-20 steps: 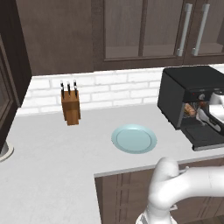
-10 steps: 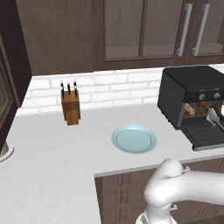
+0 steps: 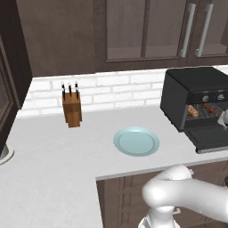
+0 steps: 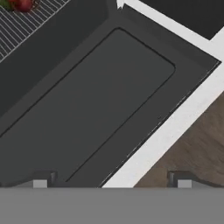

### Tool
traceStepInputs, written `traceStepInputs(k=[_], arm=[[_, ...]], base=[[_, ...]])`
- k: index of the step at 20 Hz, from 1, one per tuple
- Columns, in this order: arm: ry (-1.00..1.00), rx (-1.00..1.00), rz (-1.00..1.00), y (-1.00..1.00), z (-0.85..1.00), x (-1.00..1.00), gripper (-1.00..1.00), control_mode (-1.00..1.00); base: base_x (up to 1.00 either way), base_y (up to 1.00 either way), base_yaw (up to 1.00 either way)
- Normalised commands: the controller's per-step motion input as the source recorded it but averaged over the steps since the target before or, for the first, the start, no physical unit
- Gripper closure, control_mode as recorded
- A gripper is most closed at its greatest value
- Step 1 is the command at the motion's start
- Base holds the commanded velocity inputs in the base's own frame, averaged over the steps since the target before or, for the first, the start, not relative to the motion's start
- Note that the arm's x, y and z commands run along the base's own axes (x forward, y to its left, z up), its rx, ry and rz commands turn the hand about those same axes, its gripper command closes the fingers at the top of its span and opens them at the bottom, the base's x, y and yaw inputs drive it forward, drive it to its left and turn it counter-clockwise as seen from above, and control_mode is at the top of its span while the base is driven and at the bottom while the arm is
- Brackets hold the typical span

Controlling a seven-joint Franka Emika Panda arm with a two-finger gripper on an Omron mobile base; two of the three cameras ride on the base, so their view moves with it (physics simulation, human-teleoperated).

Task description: Pick up the kebab skewer and baguette bread, and place them inside the toaster oven. Close the toaster oven door and start by setting the timer.

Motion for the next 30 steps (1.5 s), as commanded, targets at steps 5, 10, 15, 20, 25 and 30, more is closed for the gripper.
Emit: traceStepInputs(k=[5, 10, 15, 20, 25, 30], arm=[[-0.01, -0.10, 0.27, 0.19, -0.08, -0.60, -1.00, -1.00], [0.00, -0.13, 0.25, 0.21, -0.21, -0.23, -1.00, -1.00], [0.00, -0.05, 0.22, 0.20, -0.33, 0.00, -1.00, -1.00], [0.00, -0.01, 0.21, 0.05, -0.29, 0.00, -1.00, -1.00], [0.01, -0.02, 0.21, 0.00, -0.12, 0.01, -1.00, -1.00], [0.01, -0.03, 0.20, 0.00, -0.02, 0.01, -1.00, -1.00]], base=[[0.00, 0.00, 0.00], [0.00, 0.00, 0.00], [0.00, 0.00, 0.00], [0.00, 0.00, 0.00], [0.00, 0.00, 0.00], [0.00, 0.00, 0.00]])
